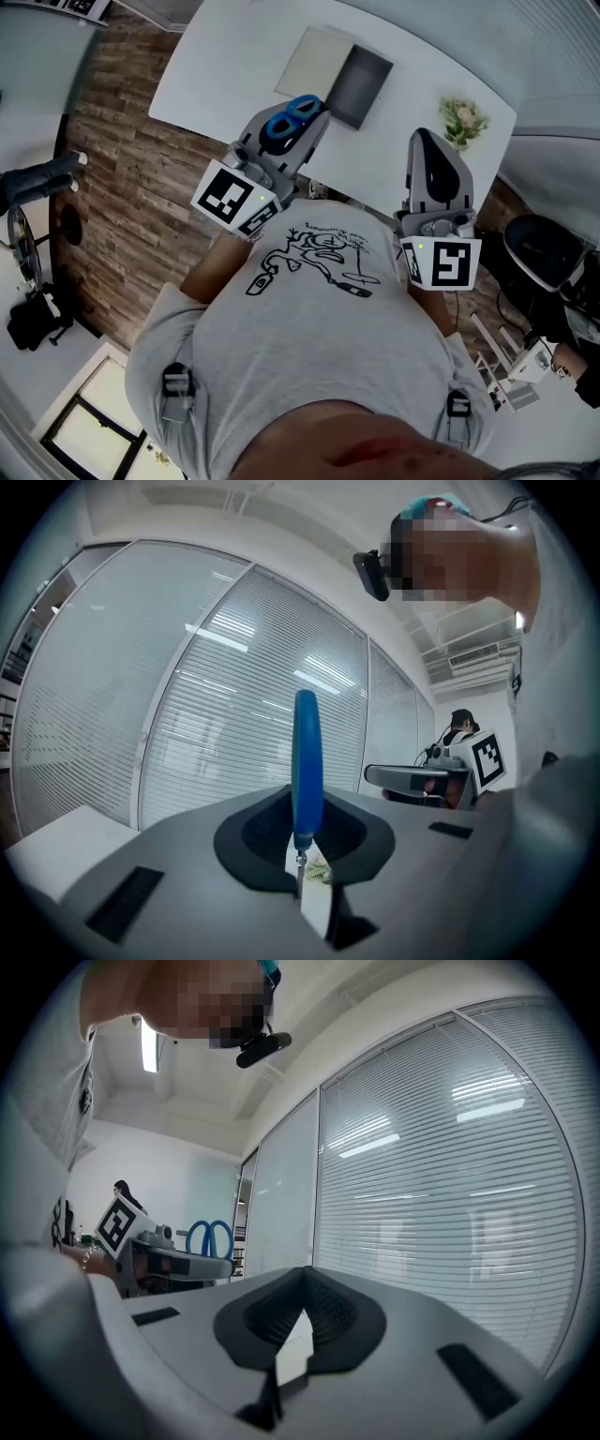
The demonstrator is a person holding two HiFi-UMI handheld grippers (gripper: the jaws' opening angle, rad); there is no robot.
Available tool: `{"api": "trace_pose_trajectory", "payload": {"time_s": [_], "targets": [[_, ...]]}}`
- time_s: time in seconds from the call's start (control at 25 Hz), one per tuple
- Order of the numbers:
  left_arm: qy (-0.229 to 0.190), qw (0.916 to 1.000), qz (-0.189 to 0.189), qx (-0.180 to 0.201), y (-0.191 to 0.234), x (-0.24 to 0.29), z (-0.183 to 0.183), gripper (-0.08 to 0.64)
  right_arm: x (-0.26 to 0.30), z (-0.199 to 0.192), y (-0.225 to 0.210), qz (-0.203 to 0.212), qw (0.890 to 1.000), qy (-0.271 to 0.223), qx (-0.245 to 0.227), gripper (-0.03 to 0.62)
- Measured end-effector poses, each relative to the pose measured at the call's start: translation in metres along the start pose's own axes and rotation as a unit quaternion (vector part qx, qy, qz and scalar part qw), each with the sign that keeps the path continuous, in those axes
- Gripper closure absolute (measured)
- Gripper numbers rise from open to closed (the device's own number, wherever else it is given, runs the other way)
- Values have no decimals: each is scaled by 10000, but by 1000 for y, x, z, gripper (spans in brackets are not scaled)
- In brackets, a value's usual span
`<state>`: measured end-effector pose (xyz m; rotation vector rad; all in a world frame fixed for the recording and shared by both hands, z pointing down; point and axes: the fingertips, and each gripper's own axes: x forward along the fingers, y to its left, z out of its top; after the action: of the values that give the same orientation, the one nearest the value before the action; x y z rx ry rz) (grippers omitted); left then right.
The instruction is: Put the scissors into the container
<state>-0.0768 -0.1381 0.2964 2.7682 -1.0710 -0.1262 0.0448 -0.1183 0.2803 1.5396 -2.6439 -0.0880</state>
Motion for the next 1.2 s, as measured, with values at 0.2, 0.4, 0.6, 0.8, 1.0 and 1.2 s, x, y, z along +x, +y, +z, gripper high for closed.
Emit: {"api": "trace_pose_trajectory", "payload": {"time_s": [0.2,0.4,0.6,0.8,1.0,1.2], "targets": [[209,9997,-78,-92,4,11,-13,517,-2,-2,-3,-56,10000,24,0,586],[405,9990,-147,-130,11,24,-32,517,-4,-3,-7,-110,9999,54,-22,586],[663,9975,-153,-192,23,42,-55,517,-2,-6,-11,-127,9999,100,-27,586],[984,9947,-120,-265,37,60,-87,517,0,-11,-16,-156,9998,141,-9,586],[1275,9907,-121,-452,50,75,-117,517,2,-9,-17,-178,9997,143,-8,586],[1615,9852,-108,-570,64,95,-155,517,2,-11,-18,-199,9997,172,-20,586]]}}
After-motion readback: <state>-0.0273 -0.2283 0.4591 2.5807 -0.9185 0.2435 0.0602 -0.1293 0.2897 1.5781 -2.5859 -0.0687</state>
